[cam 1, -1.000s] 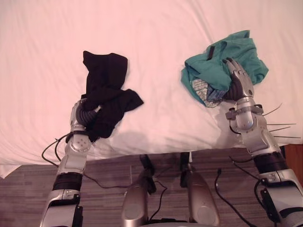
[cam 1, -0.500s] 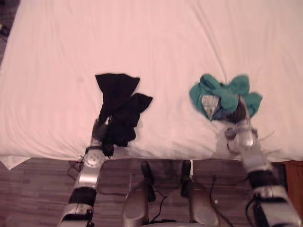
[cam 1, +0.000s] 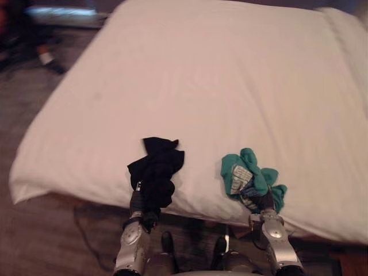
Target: Tidy the bed and pick cloth on bed and put in laundry
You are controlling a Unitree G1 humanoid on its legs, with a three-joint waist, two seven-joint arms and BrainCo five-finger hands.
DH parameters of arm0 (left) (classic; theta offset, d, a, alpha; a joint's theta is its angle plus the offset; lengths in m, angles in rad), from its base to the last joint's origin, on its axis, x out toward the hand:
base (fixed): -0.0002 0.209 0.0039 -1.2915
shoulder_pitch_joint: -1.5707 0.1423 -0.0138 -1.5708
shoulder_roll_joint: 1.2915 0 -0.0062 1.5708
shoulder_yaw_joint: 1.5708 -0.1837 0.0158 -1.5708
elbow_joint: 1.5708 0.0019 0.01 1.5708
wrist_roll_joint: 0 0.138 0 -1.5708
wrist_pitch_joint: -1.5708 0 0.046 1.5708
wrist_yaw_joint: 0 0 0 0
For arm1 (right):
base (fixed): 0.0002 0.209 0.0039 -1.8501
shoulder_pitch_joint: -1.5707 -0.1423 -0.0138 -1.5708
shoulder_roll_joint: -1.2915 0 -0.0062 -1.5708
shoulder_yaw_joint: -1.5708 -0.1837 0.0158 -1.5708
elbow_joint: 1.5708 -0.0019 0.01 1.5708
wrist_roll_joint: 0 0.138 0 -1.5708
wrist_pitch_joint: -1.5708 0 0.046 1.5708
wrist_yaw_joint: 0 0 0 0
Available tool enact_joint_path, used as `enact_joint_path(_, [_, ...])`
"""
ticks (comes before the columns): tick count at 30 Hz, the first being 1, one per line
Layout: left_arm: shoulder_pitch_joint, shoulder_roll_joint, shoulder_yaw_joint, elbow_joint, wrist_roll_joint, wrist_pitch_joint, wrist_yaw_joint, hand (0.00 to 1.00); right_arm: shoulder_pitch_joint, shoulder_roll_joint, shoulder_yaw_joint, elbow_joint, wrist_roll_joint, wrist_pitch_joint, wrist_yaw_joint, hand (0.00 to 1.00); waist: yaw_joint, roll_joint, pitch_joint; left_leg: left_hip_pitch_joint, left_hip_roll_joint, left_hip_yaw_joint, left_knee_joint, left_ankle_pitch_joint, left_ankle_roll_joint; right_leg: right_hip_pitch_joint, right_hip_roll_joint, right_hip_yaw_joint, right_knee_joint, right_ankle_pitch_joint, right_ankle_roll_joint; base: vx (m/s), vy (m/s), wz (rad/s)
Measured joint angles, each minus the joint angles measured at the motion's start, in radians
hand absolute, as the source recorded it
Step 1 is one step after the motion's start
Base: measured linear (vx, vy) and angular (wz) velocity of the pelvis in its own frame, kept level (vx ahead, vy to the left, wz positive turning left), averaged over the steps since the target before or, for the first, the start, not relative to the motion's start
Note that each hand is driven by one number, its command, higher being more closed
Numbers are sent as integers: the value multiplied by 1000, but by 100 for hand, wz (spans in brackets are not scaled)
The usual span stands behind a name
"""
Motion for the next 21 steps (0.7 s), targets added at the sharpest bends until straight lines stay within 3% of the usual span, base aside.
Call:
enact_joint_path(1, [10,-9,3,1,0,0,3,100,3,-15,0,-13,0,0,-16,100,-1,19,-12,-17,58,225,74,-5,8,28,-26,-113,18,-13,17,120,349,254])
enact_joint_path(2, [34,-12,6,1,1,0,7,100,7,-28,0,-21,-6,1,-24,100,1,42,-27,-16,98,344,117,22,14,57,-34,-197,41,-29,37,103,261,254])
enact_joint_path(3, [46,-11,6,1,1,1,13,100,13,-33,0,-29,-11,2,-27,100,-1,49,-33,-16,113,387,139,50,16,84,-43,-255,51,-37,50,141,230,274])
enact_joint_path(4, [60,-11,9,1,1,1,23,100,41,-37,0,-53,-23,3,-28,100,4,50,-48,-29,96,369,157,56,8,144,-77,-385,87,-47,65,135,154,244])
enact_joint_path(7, [98,-8,34,0,7,4,34,100,60,-15,2,-77,-41,8,-25,100,16,43,-79,-72,10,210,143,50,23,181,-180,-498,266,-48,65,237,163,203])
enact_joint_path(8, [108,-6,56,-1,11,8,45,100,62,15,1,-72,-41,25,-25,100,26,22,-82,-76,-43,114,157,36,42,195,-296,-503,477,-21,25,279,166,225])
enact_joint_path(9, [107,-1,70,-9,11,13,53,100,69,28,-2,-71,-40,38,-24,100,26,14,-81,-75,-66,41,165,27,52,183,-349,-446,600,-4,-64,232,116,210])
enact_joint_path(10, [108,7,75,-15,11,14,63,100,67,40,-1,-71,-40,46,-23,100,25,13,-79,-76,-73,-1,169,23,55,157,-353,-374,671,-36,-119,246,53,189])
enact_joint_path(11, [107,29,81,-25,10,14,80,100,67,62,8,-77,-32,47,-18,100,26,13,-78,-74,-84,-86,164,24,55,63,-277,-155,733,-101,-131,256,18,185])
enact_joint_path(12, [114,45,80,-34,10,14,85,100,76,81,17,-98,-15,47,-9,100,23,12,-79,-64,-104,-152,145,27,55,-2,-183,8,731,-139,-84,228,-8,188])
enact_joint_path(13, [114,49,77,-34,10,15,85,100,88,90,17,-115,0,47,-5,100,12,10,-78,-57,-121,-192,131,32,55,-27,-141,81,718,-161,-62,166,-46,229])
enact_joint_path(14, [118,50,70,-32,11,20,84,100,120,100,16,-136,29,42,0,100,-19,1,-77,-19,-180,-301,81,50,53,-65,-65,190,666,-206,-34,166,-54,225])
enact_joint_path(16, [119,50,50,-28,11,25,84,100,154,105,1,-143,43,41,1,100,-31,-7,-74,18,-218,-370,44,64,42,-117,-7,303,581,-251,-25,180,-50,209])
enact_joint_path(17, [115,50,31,-17,11,25,84,100,182,106,-9,-145,56,42,1,100,-37,-3,-70,30,-232,-419,37,61,44,-161,43,411,494,-271,7,157,-50,195])
enact_joint_path(19, [116,53,18,-1,11,28,84,100,216,116,-11,-145,77,43,1,100,-54,-9,-68,45,-241,-437,27,75,25,-180,71,506,365,-245,37,134,-71,161])
enact_joint_path(20, [120,66,4,3,11,28,84,100,243,148,-17,-145,80,46,1,100,-45,-40,-68,64,-263,-458,28,75,24,-177,55,530,258,-175,37,165,-127,94])
enact_joint_path(21, [125,69,5,9,12,29,84,100,251,154,-5,-145,82,49,1,100,-42,-65,-66,72,-280,-462,39,67,15,-166,28,521,218,-59,14,186,-133,75])
